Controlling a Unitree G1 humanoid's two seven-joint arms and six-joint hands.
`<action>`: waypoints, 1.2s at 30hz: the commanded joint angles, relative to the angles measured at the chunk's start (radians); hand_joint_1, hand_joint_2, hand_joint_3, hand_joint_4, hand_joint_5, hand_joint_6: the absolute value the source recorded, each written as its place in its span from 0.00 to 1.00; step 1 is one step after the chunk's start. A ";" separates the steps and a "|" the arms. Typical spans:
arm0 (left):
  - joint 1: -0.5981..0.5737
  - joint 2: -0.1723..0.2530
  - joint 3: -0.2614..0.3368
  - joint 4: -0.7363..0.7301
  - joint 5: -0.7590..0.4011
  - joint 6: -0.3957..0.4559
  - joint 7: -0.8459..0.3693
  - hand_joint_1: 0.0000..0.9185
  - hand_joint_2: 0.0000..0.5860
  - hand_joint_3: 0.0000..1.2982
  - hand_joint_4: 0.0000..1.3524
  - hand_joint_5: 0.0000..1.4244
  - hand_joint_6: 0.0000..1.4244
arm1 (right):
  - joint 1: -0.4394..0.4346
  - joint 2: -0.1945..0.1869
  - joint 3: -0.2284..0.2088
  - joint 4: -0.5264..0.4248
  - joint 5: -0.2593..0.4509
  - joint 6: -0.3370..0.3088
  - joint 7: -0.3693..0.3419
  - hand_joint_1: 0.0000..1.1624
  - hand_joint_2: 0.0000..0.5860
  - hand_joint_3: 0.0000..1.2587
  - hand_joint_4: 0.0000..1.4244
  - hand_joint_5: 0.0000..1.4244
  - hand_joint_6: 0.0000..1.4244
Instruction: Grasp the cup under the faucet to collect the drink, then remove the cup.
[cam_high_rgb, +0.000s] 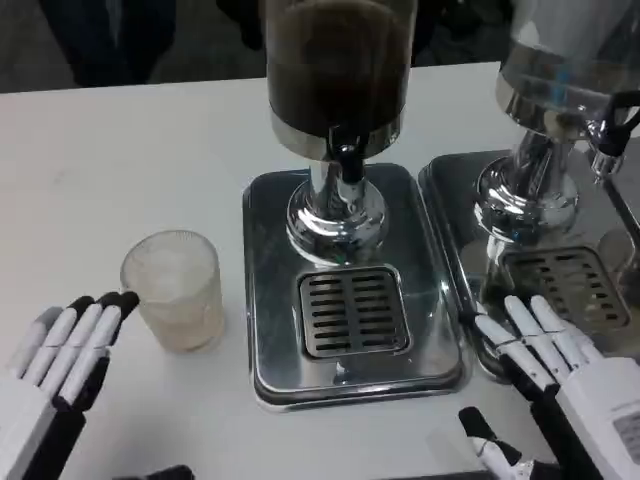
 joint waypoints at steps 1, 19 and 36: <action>-0.086 -0.006 0.029 0.109 -0.105 -0.046 0.005 0.00 0.02 0.00 0.00 0.00 0.00 | 0.005 0.022 0.009 -0.039 0.008 0.022 0.009 0.29 0.78 0.12 0.02 0.00 0.11; -0.624 -0.084 -0.104 0.722 -0.242 -0.143 -0.143 0.18 0.00 0.00 0.00 0.06 0.07 | -0.026 0.052 0.017 -0.058 0.026 0.031 0.031 0.29 0.79 0.19 0.11 0.05 0.14; -0.811 -0.127 -0.175 0.945 -0.289 -0.162 -0.248 0.26 0.01 0.00 0.00 0.16 0.16 | -0.020 0.075 0.028 -0.094 0.015 0.047 0.029 0.29 0.79 0.22 0.14 0.07 0.14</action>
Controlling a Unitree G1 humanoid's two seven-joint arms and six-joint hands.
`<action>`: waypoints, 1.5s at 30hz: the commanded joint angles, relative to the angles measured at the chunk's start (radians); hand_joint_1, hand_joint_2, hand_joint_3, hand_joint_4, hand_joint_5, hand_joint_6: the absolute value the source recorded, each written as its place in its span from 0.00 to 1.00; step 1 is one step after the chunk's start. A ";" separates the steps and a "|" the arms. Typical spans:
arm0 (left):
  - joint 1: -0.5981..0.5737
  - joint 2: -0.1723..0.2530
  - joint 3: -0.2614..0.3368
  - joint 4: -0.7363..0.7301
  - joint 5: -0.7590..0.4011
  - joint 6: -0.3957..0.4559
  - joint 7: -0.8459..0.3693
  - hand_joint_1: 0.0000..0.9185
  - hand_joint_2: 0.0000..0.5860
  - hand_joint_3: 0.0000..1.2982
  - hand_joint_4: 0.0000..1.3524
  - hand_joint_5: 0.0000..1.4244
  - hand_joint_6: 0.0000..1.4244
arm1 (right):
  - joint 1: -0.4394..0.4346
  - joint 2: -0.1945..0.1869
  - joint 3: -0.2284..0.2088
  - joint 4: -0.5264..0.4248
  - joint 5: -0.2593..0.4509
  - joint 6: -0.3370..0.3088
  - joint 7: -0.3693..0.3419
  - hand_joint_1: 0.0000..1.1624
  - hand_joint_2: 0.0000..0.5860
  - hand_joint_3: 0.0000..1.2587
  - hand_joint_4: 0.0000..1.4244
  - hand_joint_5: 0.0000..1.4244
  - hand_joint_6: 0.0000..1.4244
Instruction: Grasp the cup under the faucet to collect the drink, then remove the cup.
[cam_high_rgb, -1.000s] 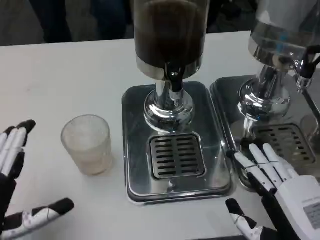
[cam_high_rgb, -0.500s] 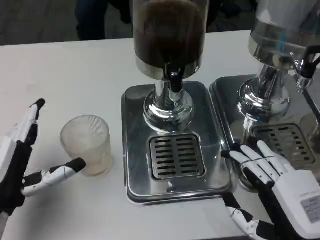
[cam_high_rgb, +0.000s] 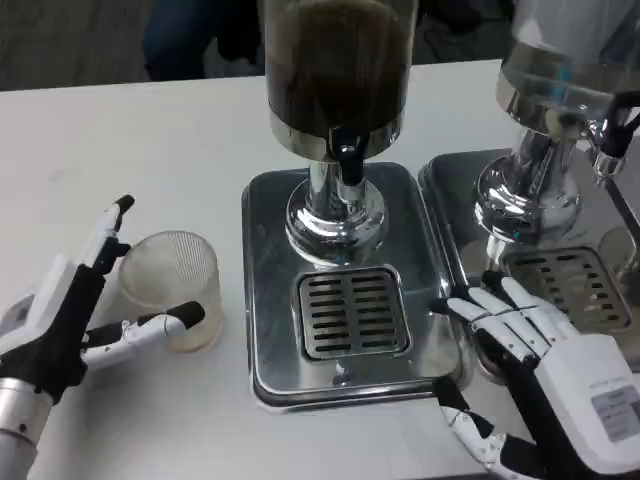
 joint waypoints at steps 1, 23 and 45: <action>-0.047 -0.014 -0.012 0.037 -0.025 -0.004 -0.040 0.26 0.01 0.00 0.00 0.16 0.16 | 0.002 0.000 0.001 -0.021 -0.005 0.008 -0.001 0.29 0.79 0.22 0.14 0.07 0.14; -0.119 -0.104 -0.040 0.116 -0.103 0.025 -0.165 0.35 0.07 0.07 0.07 0.25 0.23 | -0.009 0.005 -0.003 -0.027 0.020 -0.013 -0.007 0.32 0.79 0.25 0.17 0.10 0.15; -0.113 -0.148 -0.028 0.100 -0.136 0.034 -0.142 0.63 0.03 0.46 0.48 0.66 0.83 | -0.012 0.023 0.003 -0.053 0.065 -0.026 0.027 0.35 0.79 0.26 0.21 0.12 0.16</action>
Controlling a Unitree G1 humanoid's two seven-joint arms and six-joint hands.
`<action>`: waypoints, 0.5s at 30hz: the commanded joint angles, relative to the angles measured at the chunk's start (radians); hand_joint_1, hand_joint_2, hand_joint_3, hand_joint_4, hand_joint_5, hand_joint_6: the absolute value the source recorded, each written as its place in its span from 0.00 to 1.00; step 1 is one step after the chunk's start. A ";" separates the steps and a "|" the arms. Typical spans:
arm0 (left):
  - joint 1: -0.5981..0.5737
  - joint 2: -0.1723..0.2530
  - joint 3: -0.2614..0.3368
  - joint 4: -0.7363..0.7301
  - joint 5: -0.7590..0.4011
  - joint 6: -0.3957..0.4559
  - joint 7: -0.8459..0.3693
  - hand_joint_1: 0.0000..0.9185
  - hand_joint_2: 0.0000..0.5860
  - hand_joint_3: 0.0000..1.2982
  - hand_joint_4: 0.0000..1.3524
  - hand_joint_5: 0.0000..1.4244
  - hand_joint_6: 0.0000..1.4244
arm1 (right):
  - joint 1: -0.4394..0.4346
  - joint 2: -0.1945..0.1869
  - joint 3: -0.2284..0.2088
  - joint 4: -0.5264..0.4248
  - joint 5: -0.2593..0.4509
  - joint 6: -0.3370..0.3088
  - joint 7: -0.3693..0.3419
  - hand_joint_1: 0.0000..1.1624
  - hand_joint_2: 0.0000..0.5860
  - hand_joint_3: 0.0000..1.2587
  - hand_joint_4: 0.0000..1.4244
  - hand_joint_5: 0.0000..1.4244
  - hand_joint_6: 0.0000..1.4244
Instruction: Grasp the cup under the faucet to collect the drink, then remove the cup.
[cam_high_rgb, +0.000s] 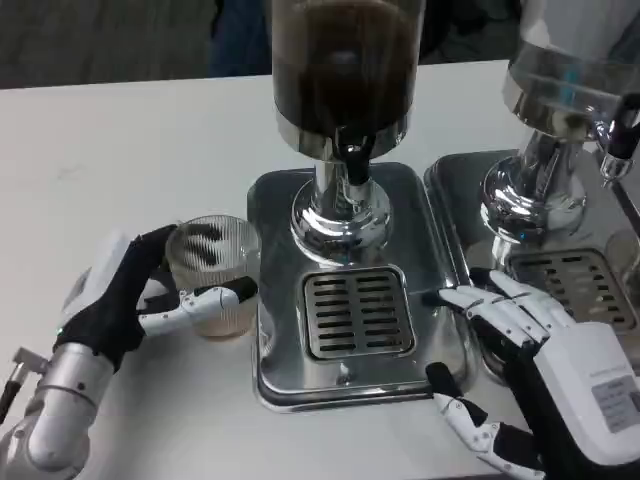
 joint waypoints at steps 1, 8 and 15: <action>0.022 -0.012 -0.017 -0.007 0.022 0.004 0.031 0.64 0.01 0.47 0.49 0.66 0.84 | -0.009 0.007 -0.003 -0.012 0.026 -0.014 0.016 0.35 0.79 0.26 0.21 0.12 0.16; 0.036 0.017 -0.005 -0.041 0.025 -0.038 0.100 0.70 0.00 0.53 0.56 0.71 0.90 | -0.030 0.009 -0.001 0.011 0.041 -0.029 0.028 0.36 0.80 0.26 0.23 0.13 0.17; 0.062 0.049 0.034 -0.083 0.019 -0.094 0.165 0.69 0.00 0.55 0.57 0.70 0.91 | -0.034 0.013 -0.001 0.023 0.044 -0.038 0.020 0.36 0.79 0.26 0.23 0.13 0.17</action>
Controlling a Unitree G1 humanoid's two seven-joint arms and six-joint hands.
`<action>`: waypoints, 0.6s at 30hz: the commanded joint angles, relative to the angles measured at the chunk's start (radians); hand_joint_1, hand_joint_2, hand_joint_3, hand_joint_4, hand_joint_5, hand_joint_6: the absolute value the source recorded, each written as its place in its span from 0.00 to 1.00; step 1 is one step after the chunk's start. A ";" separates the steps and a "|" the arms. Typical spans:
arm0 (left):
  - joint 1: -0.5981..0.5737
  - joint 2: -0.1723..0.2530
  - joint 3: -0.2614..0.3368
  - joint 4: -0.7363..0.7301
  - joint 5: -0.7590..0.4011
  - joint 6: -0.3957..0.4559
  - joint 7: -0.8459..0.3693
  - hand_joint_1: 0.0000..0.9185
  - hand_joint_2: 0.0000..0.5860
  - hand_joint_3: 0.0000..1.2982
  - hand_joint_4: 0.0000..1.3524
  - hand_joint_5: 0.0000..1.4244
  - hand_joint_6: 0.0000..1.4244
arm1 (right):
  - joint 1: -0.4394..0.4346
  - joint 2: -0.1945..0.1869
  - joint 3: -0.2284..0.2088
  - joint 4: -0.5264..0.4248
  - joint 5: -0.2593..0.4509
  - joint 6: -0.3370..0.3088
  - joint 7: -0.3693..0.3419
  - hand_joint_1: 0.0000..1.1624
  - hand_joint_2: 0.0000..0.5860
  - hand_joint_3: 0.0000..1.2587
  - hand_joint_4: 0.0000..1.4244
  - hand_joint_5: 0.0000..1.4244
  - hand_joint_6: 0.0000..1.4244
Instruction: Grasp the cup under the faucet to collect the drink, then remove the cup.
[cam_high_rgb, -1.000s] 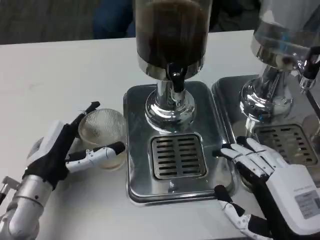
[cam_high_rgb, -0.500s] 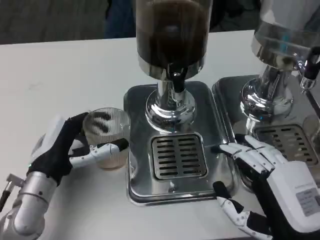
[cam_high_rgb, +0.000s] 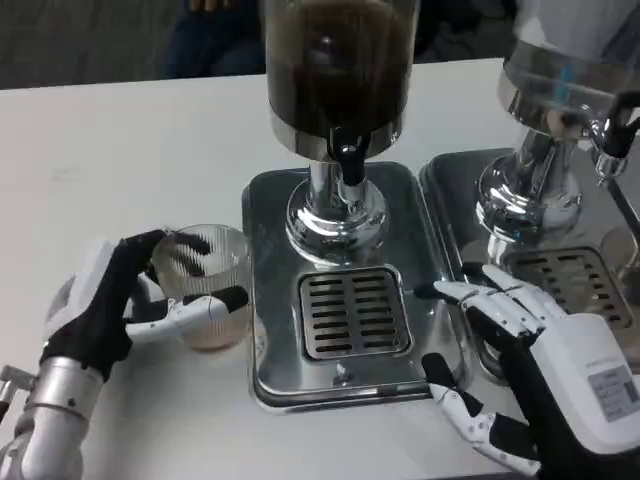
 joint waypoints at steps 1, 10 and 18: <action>0.009 0.035 0.033 -0.046 -0.008 -0.061 0.065 0.69 0.00 0.55 0.57 0.70 0.91 | -0.007 0.005 -0.001 0.012 0.009 -0.018 -0.005 0.36 0.79 0.26 0.23 0.13 0.17; 0.021 0.050 0.035 -0.144 0.048 -0.122 0.136 0.68 0.00 0.55 0.57 0.70 0.90 | -0.012 0.010 -0.006 0.018 0.010 -0.033 -0.004 0.36 0.79 0.26 0.23 0.14 0.18; -0.049 -0.011 -0.064 -0.124 0.154 -0.074 0.116 0.68 0.00 0.55 0.57 0.70 0.90 | -0.005 0.022 -0.021 -0.007 0.024 -0.028 -0.005 0.36 0.79 0.26 0.23 0.14 0.18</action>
